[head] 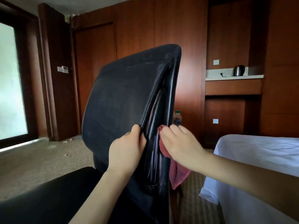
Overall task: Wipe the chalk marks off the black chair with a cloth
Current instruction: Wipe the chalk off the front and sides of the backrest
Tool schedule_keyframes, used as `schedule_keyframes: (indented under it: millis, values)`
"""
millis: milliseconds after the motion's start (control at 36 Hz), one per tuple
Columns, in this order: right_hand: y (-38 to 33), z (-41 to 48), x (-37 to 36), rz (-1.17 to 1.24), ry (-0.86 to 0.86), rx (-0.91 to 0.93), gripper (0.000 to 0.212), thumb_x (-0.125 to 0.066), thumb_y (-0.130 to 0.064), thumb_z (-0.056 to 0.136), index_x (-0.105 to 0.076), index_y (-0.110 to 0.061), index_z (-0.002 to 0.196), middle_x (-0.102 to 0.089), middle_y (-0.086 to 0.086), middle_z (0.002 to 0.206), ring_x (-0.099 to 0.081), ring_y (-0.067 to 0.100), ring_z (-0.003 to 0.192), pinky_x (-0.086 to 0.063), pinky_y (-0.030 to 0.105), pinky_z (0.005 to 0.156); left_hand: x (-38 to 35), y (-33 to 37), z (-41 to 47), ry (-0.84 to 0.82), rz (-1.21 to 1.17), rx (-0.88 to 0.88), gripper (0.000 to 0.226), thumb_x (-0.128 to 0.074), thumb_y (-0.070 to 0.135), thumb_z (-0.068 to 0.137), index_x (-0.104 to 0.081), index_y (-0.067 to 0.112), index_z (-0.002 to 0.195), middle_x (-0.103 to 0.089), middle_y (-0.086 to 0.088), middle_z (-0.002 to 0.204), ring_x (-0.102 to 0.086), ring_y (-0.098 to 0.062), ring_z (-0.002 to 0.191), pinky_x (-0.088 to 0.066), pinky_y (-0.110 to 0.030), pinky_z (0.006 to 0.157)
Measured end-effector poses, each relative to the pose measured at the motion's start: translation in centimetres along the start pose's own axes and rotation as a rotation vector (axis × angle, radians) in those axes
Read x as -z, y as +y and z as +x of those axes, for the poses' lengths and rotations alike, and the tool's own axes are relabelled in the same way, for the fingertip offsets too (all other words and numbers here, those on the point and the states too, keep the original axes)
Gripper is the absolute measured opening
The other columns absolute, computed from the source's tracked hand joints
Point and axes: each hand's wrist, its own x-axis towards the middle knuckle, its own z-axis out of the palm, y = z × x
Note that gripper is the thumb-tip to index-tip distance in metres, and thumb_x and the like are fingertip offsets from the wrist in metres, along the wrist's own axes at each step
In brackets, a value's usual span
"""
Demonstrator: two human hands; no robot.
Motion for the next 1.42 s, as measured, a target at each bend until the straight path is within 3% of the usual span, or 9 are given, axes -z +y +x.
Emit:
schedule_keyframes:
  millis: [139,333,444,583,667,917,1111,1306,1417]
  values:
    - [-1.7,-4.0,-1.1,0.074,-0.078,0.119,0.032,-0.042,-0.005,0.088,-0.07,-0.001,0.103,-0.061,0.01,0.103,-0.046,0.024,0.081,-0.044,0.032,0.071,-0.1,0.1,0.1,-0.014,0.013,0.022,0.021,-0.039,0.031,0.098,-0.035,0.015,0.086,-0.06,-0.004,0.073,-0.056,-0.035,0.067,-0.033,-0.033,0.057]
    - [-1.5,-6.7,-1.6,0.276,-0.146,0.417,0.035,-0.037,-0.012,0.102,-0.07,-0.015,0.089,-0.065,0.0,0.094,-0.052,0.016,0.07,-0.042,0.029,0.064,-0.5,-0.1,-0.2,0.003,0.071,0.004,0.024,-0.05,0.027,0.094,-0.035,0.015,0.081,-0.049,0.002,0.057,-0.05,-0.029,0.048,-0.014,-0.028,0.043]
    - [1.9,-1.7,-1.0,0.413,0.058,0.174,0.021,-0.051,-0.011,0.095,-0.072,-0.008,0.096,-0.064,0.009,0.089,-0.048,0.021,0.077,-0.041,0.034,0.068,-0.8,-0.6,-1.0,-0.06,0.179,-0.023,0.041,-0.075,0.02,0.075,-0.035,0.017,0.069,-0.045,0.002,0.04,-0.041,-0.025,0.027,0.001,-0.017,0.044]
    - [6.4,3.9,0.0,0.362,0.235,-0.118,0.025,-0.054,-0.006,0.085,-0.072,-0.004,0.102,-0.066,0.016,0.104,-0.049,0.028,0.098,-0.038,0.04,0.082,-1.0,-1.0,-1.7,-0.027,0.209,-0.032,0.023,-0.055,0.025,0.08,-0.039,0.016,0.068,-0.046,0.002,0.042,-0.043,-0.025,0.029,0.004,-0.017,0.045]
    - [4.8,3.8,-1.3,0.412,0.254,-0.172,0.022,-0.062,0.0,0.077,-0.071,0.0,0.098,-0.067,0.016,0.1,-0.048,0.028,0.095,-0.041,0.04,0.082,-1.3,-1.2,-1.8,-0.022,0.173,-0.04,0.029,-0.065,0.019,0.081,-0.039,0.015,0.069,-0.047,0.002,0.043,-0.043,-0.026,0.03,0.002,-0.017,0.043]
    - [-3.5,-2.3,-2.8,0.584,0.274,-0.061,0.012,-0.062,-0.003,0.086,-0.072,-0.001,0.081,-0.069,0.013,0.088,-0.055,0.026,0.085,-0.05,0.033,0.079,-1.6,-1.4,-1.9,0.019,0.089,-0.041,0.036,-0.065,0.02,0.083,-0.03,0.017,0.073,-0.048,-0.003,0.047,-0.047,-0.035,0.037,-0.02,-0.024,0.042]
    - [-8.0,-8.8,-5.0,0.558,-0.003,0.364,0.026,-0.053,-0.01,0.095,-0.057,-0.017,0.07,-0.056,0.0,0.076,-0.045,0.02,0.067,-0.045,0.031,0.069,-2.1,-1.6,-1.8,-0.003,0.137,-0.051,0.039,-0.068,0.021,0.083,-0.03,0.018,0.073,-0.051,-0.002,0.047,-0.049,-0.034,0.037,-0.022,-0.025,0.042]
    - [-0.1,-1.5,-3.5,0.455,0.283,0.04,0.022,-0.055,-0.007,0.091,-0.071,-0.009,0.076,-0.068,0.008,0.085,-0.054,0.023,0.079,-0.046,0.037,0.081,-2.6,-2.0,-1.6,0.029,0.082,-0.048,0.036,-0.065,0.021,0.083,-0.03,0.019,0.073,-0.047,0.001,0.048,-0.048,-0.032,0.038,-0.024,-0.026,0.04]
    - [1.5,0.7,-3.1,0.37,0.248,-0.053,0.009,-0.06,-0.009,0.079,-0.069,-0.008,0.077,-0.068,0.006,0.086,-0.047,0.021,0.085,-0.036,0.033,0.078,-2.5,-1.8,-1.5,0.049,0.097,-0.065,0.042,-0.07,0.017,0.079,-0.029,0.018,0.072,-0.045,0.002,0.045,-0.044,-0.03,0.034,-0.021,-0.024,0.04]
